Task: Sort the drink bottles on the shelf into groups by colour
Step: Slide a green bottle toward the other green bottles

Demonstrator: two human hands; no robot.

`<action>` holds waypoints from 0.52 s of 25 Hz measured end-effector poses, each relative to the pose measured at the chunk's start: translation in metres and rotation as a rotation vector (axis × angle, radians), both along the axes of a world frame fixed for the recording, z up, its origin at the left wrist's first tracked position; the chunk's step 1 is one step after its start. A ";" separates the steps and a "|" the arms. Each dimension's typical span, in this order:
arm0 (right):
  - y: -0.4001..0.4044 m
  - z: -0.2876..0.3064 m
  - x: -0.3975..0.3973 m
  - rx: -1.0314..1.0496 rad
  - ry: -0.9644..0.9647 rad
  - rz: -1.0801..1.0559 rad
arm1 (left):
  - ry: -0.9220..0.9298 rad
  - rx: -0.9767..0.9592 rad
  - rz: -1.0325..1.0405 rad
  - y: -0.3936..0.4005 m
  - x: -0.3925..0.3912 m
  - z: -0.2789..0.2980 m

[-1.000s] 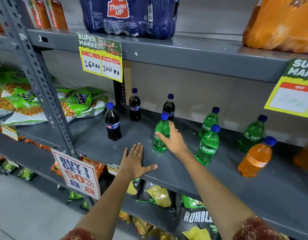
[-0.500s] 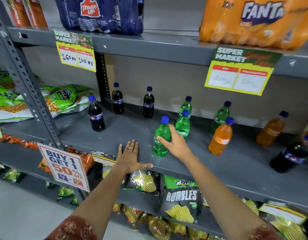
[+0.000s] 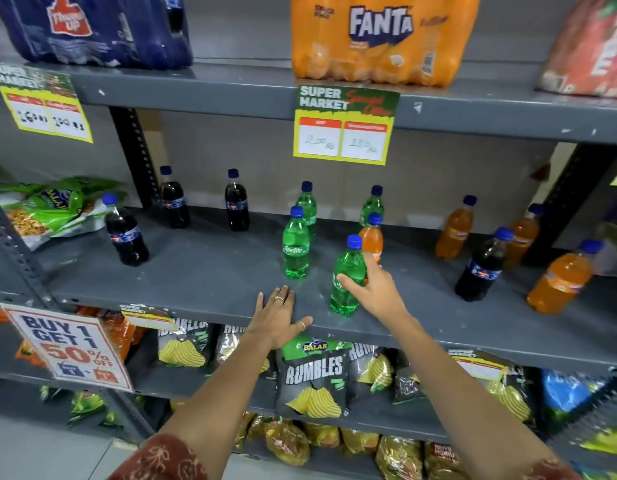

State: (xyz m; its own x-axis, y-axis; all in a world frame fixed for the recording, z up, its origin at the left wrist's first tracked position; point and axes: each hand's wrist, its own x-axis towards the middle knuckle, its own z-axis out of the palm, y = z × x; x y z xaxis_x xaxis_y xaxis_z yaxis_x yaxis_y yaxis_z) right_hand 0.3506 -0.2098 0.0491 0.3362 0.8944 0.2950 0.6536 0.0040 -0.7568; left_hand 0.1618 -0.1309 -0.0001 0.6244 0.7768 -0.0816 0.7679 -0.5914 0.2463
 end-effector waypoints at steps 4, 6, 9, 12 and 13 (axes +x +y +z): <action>-0.016 -0.003 0.039 0.040 0.002 -0.088 | -0.004 0.005 -0.040 -0.010 0.034 -0.001; -0.020 -0.004 0.055 0.052 -0.008 -0.116 | -0.005 0.006 -0.049 -0.013 0.049 -0.002; -0.018 -0.004 0.075 0.050 0.006 -0.140 | 0.010 0.002 -0.044 -0.015 0.064 -0.005; -0.011 -0.003 0.089 0.039 0.024 -0.121 | -0.015 -0.001 -0.026 -0.015 0.069 -0.007; -0.008 -0.002 0.092 0.036 0.032 -0.112 | -0.027 -0.006 -0.024 -0.015 0.069 -0.007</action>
